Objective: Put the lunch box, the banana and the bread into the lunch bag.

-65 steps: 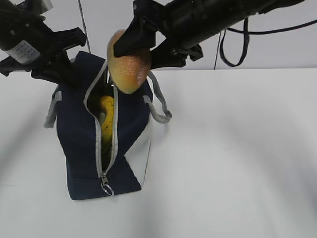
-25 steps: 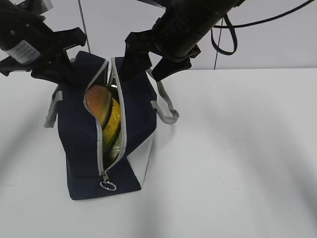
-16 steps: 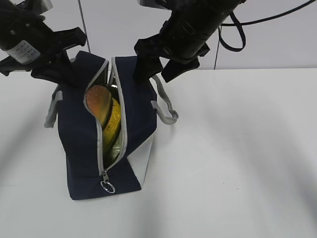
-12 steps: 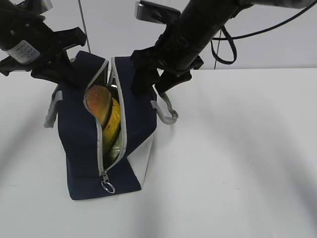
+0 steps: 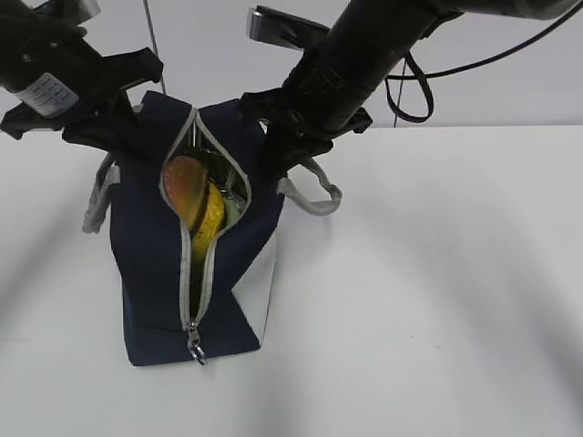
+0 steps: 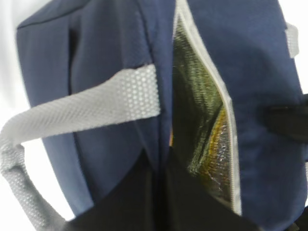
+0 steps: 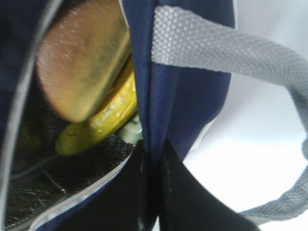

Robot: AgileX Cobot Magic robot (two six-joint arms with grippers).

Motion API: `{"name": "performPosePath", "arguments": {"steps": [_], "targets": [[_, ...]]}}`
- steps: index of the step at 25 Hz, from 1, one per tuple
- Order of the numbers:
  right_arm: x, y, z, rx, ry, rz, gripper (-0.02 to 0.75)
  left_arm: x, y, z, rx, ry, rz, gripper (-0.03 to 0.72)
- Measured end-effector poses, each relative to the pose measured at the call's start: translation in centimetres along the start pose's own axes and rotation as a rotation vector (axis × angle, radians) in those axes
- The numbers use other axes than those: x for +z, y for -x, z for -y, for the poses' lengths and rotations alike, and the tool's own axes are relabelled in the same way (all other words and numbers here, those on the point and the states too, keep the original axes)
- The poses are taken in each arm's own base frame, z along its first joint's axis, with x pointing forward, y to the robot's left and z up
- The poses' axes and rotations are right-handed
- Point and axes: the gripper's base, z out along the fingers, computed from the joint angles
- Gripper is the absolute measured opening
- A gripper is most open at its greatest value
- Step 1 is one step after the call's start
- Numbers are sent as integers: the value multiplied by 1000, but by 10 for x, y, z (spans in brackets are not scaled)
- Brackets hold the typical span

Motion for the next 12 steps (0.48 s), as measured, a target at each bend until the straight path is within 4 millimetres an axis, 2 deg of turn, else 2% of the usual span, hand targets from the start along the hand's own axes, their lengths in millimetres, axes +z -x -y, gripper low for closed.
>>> {"name": "performPosePath", "arguments": {"steps": [6, 12], "targets": [[-37, -6, -10, 31, -70, -11, -6, 7, -4, 31, 69, -113, 17, -3], [-80, -17, -21, 33, -158, -16, -7, 17, -9, 56, 120, -149, 36, -3]]}}
